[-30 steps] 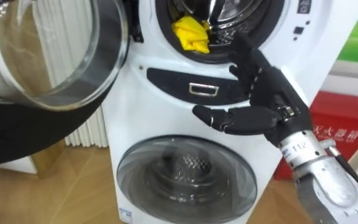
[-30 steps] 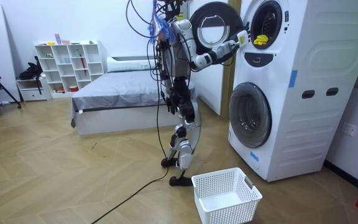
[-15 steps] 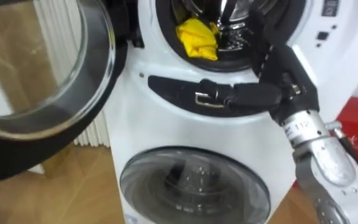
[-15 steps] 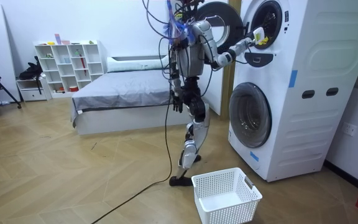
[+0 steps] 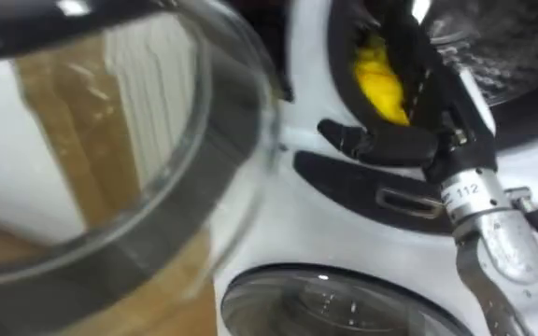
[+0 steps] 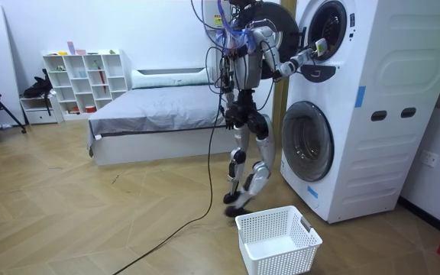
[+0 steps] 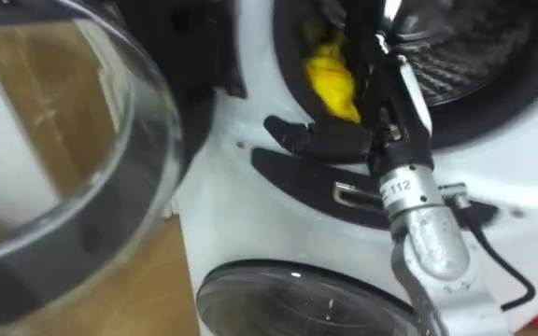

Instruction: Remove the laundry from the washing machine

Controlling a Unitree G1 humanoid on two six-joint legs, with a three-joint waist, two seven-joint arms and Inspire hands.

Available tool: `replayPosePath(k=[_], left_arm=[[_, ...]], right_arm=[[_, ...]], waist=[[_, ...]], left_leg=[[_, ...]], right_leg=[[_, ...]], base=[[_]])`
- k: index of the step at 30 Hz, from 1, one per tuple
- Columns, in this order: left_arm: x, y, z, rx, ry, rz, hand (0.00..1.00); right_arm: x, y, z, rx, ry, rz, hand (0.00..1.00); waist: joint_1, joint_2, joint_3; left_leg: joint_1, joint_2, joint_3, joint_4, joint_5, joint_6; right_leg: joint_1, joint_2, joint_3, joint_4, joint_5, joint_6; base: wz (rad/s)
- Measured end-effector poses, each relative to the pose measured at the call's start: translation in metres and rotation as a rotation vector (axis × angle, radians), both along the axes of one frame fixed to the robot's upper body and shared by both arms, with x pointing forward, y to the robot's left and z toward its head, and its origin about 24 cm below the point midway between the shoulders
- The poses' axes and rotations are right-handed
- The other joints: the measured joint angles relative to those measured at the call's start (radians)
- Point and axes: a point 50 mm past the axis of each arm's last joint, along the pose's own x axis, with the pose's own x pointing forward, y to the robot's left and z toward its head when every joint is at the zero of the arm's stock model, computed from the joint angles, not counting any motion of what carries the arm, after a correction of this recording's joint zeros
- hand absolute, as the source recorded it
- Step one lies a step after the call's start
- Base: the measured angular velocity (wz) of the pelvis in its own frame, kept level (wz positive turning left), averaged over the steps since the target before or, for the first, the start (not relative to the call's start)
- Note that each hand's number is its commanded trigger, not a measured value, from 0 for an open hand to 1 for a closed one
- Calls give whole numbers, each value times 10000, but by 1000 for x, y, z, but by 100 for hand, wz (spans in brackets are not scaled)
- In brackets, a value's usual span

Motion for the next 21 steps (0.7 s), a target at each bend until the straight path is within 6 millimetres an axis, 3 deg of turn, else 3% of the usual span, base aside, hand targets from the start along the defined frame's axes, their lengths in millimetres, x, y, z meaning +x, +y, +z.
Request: replayPosePath(k=[1,2,3,4,5,7,8,11,12,13,16,19,21], left_arm=[[-2,0,0,0,38,23,0],[-6,-1,-1,-32,112,107,0],[-11,-5,-3,-122,189,198,0],[-13,-5,-3,-134,208,244,0],[-15,-5,-4,-154,182,411,0],[-22,-2,-3,-29,306,669,0],[-26,-1,-4,53,392,773,0],[-40,-2,-6,74,763,990,0],[-45,-4,-7,44,932,1084,0],[-48,-5,-7,20,999,1165,0],[-50,-9,-8,-100,1048,1318,0],[-50,-11,-9,-192,1011,1289,0],[-48,-10,-8,-214,797,1295,0]], right_arm=[[0,1,-1,-132,3,-59,0],[0,2,-2,-156,38,-25,0],[-1,1,-4,-234,134,-40,0],[-1,1,-4,-231,132,-26,0],[0,2,-2,-203,93,47,0],[0,2,-2,-79,111,185,0],[0,4,-2,-94,106,292,0],[1,3,-1,-189,141,235,0],[2,2,-1,-189,207,203,0],[2,2,-1,-187,226,218,0],[2,2,-1,-156,270,338,0],[0,4,2,-113,201,570,0],[-2,6,5,-144,34,714,0]], waist=[[-6,-12,-2],[-3,-8,-5],[31,174,-171],[54,241,-216],[217,378,-210],[313,405,-165],[309,359,-183],[312,151,-115],[302,76,-127],[280,81,-117],[239,-48,-204],[11,-37,-198],[-90,32,-151]], left_leg=[[199,-25,192,-2,-28,-47],[457,-62,530,-56,-135,-192],[785,63,626,-244,-256,-259],[931,117,635,-380,-257,-263],[1148,261,615,-652,-266,-291],[1375,383,618,-974,-223,-422],[1421,404,639,-1067,-189,-476],[1369,427,709,-1083,-206,-598],[1323,469,789,-1076,-250,-660],[1286,500,809,-1050,-272,-677],[1201,607,814,-1040,-286,-727],[1233,673,774,-1054,-290,-749],[1249,698,747,-1053,-290,-749]], right_leg=[[-48,87,-44,-1395,628,-70],[2,164,33,-1998,1811,-169],[214,263,174,-2115,1917,-283],[311,390,235,-2223,1926,-302],[519,590,234,-2494,2027,-403],[643,772,242,-2717,2085,-493],[652,867,286,-2792,2114,-541],[666,1031,445,-2964,2161,-647],[656,1104,487,-3041,2186,-670],[671,1125,488,-3126,2212,-683],[744,1251,465,-3399,2384,-749],[850,1283,377,-3504,2398,-750],[838,1294,385,-3509,2390,-737]], base=[[19],[30],[17],[-11],[-26],[-17],[-15],[-15],[-12],[-8],[-1],[5],[0]])
